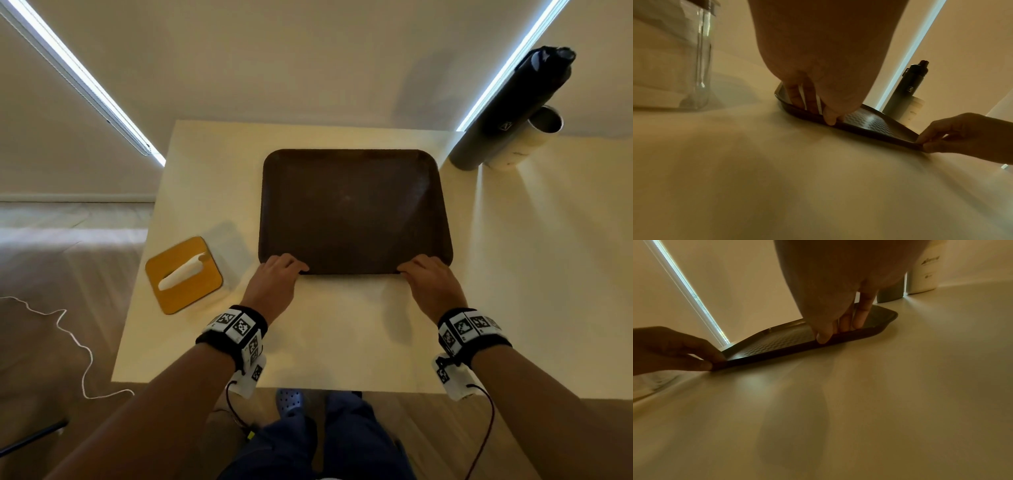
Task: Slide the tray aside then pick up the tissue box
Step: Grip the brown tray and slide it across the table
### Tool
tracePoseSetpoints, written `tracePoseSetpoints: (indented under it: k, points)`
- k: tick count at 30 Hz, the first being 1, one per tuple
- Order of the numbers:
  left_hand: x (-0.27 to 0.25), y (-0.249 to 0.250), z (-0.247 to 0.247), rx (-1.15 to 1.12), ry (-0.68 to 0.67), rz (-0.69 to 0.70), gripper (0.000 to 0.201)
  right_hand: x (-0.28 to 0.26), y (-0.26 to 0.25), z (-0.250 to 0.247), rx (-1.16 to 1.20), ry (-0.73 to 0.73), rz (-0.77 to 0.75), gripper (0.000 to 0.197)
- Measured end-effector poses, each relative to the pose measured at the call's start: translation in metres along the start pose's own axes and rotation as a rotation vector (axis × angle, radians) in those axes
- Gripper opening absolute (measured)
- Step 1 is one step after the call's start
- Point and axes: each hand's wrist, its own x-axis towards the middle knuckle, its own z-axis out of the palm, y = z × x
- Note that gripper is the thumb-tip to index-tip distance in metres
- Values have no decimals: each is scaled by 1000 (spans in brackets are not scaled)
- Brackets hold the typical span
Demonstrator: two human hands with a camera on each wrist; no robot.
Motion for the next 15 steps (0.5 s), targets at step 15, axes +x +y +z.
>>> tracePoseSetpoints:
  k: [15]
  points:
    - [59,-12,-8,-23,47,-91,31,57,15,-6,103,82,-4,20]
